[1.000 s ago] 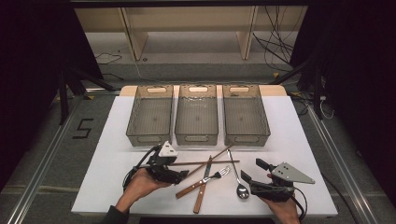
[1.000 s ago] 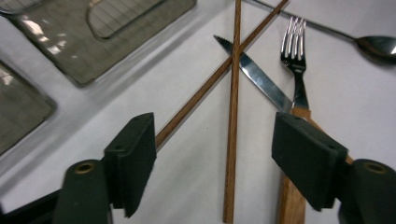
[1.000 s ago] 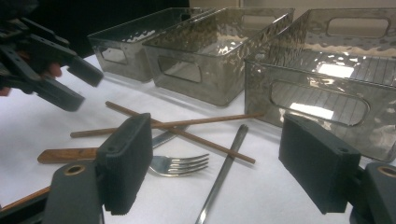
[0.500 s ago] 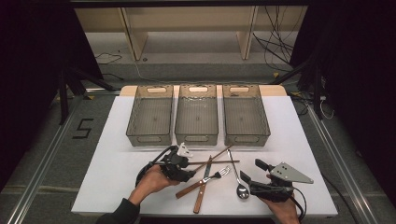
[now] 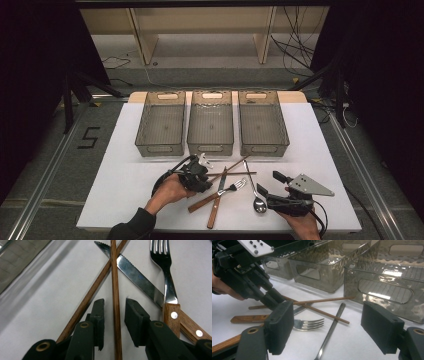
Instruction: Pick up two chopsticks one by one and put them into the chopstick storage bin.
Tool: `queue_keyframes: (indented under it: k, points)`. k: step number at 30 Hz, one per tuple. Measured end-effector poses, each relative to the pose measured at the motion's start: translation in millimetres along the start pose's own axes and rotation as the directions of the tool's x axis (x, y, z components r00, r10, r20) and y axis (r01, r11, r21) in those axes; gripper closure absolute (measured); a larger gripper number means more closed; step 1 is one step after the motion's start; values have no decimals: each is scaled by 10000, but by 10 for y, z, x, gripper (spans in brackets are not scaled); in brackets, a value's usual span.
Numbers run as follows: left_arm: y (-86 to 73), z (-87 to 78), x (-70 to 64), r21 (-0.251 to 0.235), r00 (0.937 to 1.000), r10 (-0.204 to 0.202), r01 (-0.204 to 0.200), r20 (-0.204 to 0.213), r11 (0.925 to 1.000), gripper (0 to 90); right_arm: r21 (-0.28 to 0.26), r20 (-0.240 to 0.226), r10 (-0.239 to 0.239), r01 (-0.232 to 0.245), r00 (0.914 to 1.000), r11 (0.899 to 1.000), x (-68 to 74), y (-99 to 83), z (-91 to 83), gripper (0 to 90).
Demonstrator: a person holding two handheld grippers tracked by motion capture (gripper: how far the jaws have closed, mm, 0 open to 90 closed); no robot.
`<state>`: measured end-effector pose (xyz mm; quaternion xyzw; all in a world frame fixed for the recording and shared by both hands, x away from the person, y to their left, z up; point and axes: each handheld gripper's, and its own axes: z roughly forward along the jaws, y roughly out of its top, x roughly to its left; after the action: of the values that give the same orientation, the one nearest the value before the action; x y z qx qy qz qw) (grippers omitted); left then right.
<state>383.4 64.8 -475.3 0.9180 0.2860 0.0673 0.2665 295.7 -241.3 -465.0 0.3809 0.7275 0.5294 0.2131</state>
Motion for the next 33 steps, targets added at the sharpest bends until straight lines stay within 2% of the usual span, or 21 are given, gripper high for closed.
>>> queue_keyframes:
  k: [3, 7, 10, 19, 28, 33]
  points:
    - [7, 4, -14, 57, 9998, 122, -122, -151, 9999, 711, 24, 4, -23, 23, 10000, 10000, 3, -1, 2, 273]
    - [5, 7, -35, 16, 9995, 273, -272, -135, 9996, 756, 70, 12, -54, 54, 10000, 10000, 4, -2, 4, 275]
    - [5, 9, -49, 3, 9991, 405, -405, -92, 9992, 826, 110, -9, -97, 98, 10000, 9999, 12, -4, 7, 277]
    - [-12, -3, -52, -216, 9988, 489, -489, -8, 9986, 846, 140, -9, -149, 149, 9999, 9998, 9, -7, 8, 278]
    - [6, -216, -72, -513, 9968, 765, -752, 243, 9958, 847, 105, -42, -153, 153, 9999, 9998, 11, -10, 1, 278]
    - [17, -387, -57, -952, 9968, 712, -676, 350, 9932, 847, 128, -40, -147, 147, 9999, 9998, 11, -10, 0, 278]
